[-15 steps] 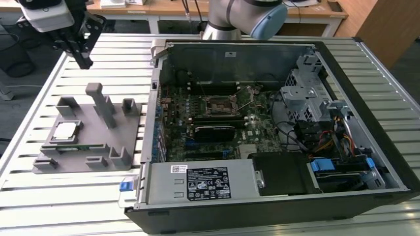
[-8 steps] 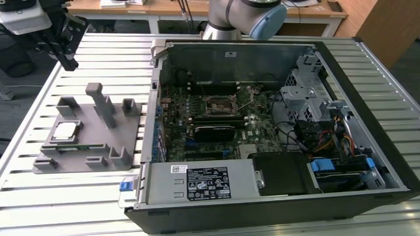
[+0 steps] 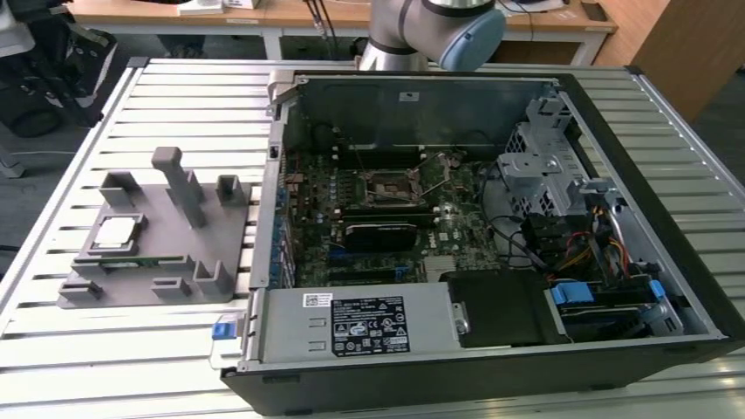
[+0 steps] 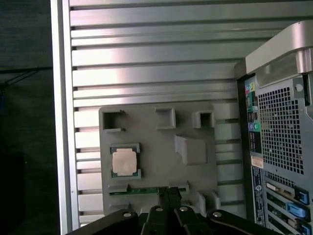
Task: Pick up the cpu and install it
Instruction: 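Reach for the cpu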
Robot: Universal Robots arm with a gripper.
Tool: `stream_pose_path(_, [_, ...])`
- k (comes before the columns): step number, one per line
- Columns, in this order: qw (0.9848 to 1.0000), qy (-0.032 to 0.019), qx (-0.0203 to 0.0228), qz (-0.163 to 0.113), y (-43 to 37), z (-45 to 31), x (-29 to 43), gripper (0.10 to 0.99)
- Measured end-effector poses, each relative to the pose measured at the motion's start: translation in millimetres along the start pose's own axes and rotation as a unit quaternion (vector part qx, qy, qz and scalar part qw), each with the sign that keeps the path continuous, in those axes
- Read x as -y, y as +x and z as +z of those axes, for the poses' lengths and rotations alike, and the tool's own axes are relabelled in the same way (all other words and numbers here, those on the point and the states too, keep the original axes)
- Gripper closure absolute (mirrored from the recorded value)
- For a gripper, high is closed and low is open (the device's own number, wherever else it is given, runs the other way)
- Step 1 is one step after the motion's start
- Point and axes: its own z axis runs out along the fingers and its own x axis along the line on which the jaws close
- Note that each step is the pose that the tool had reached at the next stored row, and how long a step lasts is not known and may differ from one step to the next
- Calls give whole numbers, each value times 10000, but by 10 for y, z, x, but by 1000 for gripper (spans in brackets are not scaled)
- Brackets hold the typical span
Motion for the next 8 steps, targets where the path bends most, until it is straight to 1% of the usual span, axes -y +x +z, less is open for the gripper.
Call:
stream_pose_path(1, [10000,0,0,0,46,0,3,980])
stream_pose_path(4, [10000,0,0,0,149,8,7,980])
stream_pose_path(8, [10000,0,0,1,283,22,-14,980])
